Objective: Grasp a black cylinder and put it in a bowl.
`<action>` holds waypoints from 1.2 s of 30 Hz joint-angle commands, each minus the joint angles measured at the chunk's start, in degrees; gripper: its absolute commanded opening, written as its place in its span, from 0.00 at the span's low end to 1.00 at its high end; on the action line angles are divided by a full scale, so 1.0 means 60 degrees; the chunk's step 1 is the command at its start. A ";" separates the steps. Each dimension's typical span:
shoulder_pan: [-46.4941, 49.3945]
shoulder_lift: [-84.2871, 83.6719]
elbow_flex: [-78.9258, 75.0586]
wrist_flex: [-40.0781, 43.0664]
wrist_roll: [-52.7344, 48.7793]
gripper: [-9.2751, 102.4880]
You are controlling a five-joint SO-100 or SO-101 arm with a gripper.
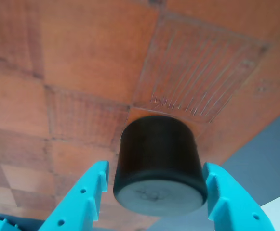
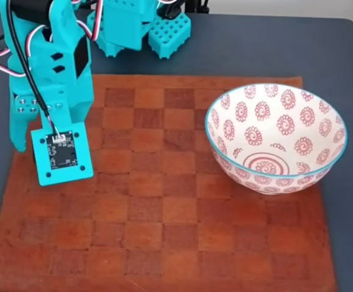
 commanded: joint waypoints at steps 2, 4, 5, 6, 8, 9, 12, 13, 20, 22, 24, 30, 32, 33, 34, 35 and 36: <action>0.0073 0.0044 -0.0205 -0.0337 0.0029 0.29; 0.0073 0.0044 -0.0161 -0.0337 0.0029 0.29; 0.0073 0.0044 -0.0146 -0.0337 0.0029 0.29; 0.0073 0.0044 -0.0132 -0.0337 0.0029 0.29; 0.0073 0.0044 -0.0103 -0.0337 0.0029 0.29; 0.0073 0.0044 -0.0088 -0.0337 0.0029 0.28; 0.0073 0.0044 -0.0088 -0.0337 0.0029 0.22; 0.0088 0.0044 -0.0088 -0.0337 0.0029 0.21; 0.0073 0.0044 -0.0088 -0.0308 0.0044 0.21; 0.0059 0.0044 -0.0176 -0.0205 0.0044 0.21; 0.0029 0.0161 -0.0220 -0.0190 0.0044 0.21; -0.0103 0.0454 -0.0586 0.0498 0.0308 0.21; -0.0220 0.0718 -0.0879 0.0937 0.0308 0.21; -0.0337 0.0879 -0.1025 0.1143 0.0308 0.21; -0.0425 0.1055 -0.1230 0.1333 0.0322 0.21; -0.0483 0.1230 -0.1436 0.1553 0.0337 0.21; -0.0571 0.1392 -0.1626 0.1787 0.0483 0.21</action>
